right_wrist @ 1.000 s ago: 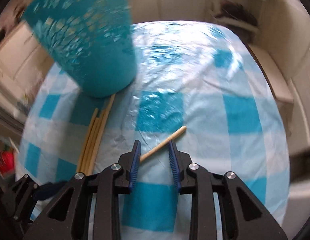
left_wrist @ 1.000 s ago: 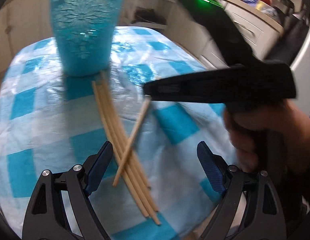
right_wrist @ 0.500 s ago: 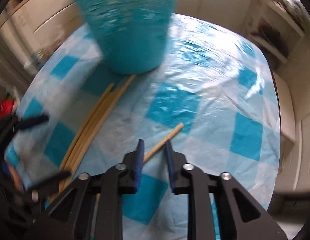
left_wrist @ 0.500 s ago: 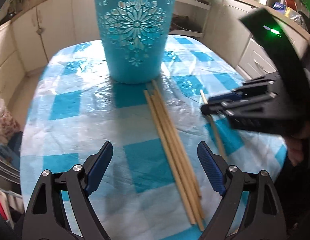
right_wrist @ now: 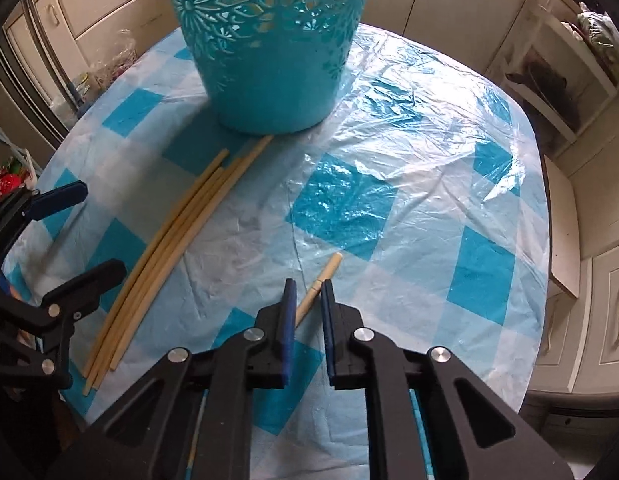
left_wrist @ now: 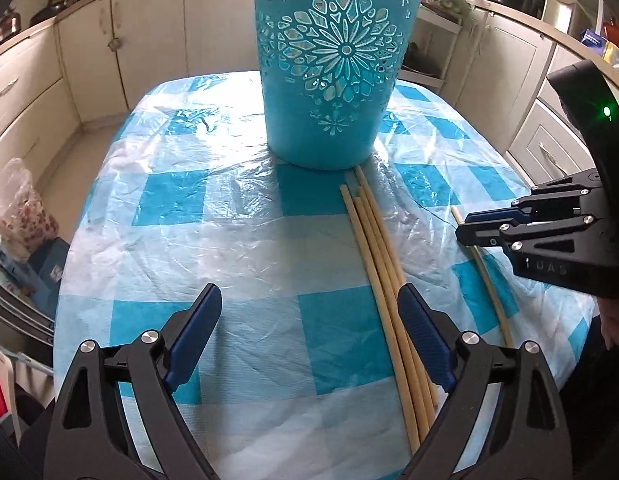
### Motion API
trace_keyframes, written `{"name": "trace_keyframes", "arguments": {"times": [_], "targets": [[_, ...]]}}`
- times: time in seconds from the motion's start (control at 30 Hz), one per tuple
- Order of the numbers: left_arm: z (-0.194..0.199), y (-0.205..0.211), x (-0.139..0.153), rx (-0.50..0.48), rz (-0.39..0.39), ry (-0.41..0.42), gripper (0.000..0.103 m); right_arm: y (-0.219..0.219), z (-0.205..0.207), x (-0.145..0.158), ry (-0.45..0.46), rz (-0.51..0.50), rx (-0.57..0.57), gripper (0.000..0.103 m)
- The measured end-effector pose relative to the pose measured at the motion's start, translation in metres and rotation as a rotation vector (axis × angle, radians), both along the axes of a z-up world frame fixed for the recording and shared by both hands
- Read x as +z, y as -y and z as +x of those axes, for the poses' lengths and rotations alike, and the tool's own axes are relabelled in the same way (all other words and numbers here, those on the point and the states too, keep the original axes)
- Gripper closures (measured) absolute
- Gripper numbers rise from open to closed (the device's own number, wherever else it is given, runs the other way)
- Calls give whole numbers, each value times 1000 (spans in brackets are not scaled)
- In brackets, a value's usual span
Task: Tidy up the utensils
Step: 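Grasp the loose wooden stick lying across the bundle with the right gripper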
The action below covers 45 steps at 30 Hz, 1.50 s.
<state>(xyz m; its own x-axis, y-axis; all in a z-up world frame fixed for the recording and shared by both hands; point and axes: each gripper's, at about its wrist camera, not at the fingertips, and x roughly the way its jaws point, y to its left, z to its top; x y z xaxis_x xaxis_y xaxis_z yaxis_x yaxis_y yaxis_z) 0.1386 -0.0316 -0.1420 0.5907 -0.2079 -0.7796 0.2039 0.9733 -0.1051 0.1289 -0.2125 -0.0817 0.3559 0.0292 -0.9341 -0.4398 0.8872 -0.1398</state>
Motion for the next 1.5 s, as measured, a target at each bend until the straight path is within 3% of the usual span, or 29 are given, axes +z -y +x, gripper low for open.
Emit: {"name": "trace_keyframes", "arguments": {"times": [0.1,0.17,0.23,0.33,0.43,0.5,0.6,0.7,0.8,0.83,0.87,0.9,1.0,1.1,1.3,1.43,1.5], "targets": [[0,-3,0,15,-2,0,16,6,0,0,19,32,-36,97],[2,-7,-3,31,-10,-10,16,24,1,6,23,158,-124,98],[3,-10,-4,37,-28,-6,15,45,-2,23,57,349,-217,98],[4,-9,-4,36,-28,-6,14,67,-12,64,187,642,-274,99],[4,-9,-4,38,-30,-6,14,73,-18,114,372,824,-283,100],[4,-9,-4,40,-28,-6,14,66,-20,157,564,886,-275,100],[3,-9,-4,48,-23,-6,14,48,-13,197,783,889,-257,100],[3,-9,-4,49,-25,-7,14,21,3,216,877,848,-215,100],[3,-11,-4,49,-37,-5,14,27,6,208,862,843,-252,96],[3,-12,-3,48,-42,-3,14,36,10,196,843,803,-293,79],[3,-12,-3,47,-46,-3,13,48,12,175,806,740,-372,69],[3,-12,-3,46,-51,-4,13,57,14,152,727,696,-430,61],[3,-12,-3,44,-54,-5,12,80,52,75,409,588,-543,61],[2,-12,-3,42,-60,-3,12,84,88,21,259,511,-574,62],[4,-10,-2,38,-58,-8,11,54,150,-12,200,384,-520,61],[3,-8,-1,35,-61,-10,10,35,164,-19,229,245,-441,61],[4,-8,-1,34,-63,-10,10,29,162,-20,230,169,-376,68]]}}
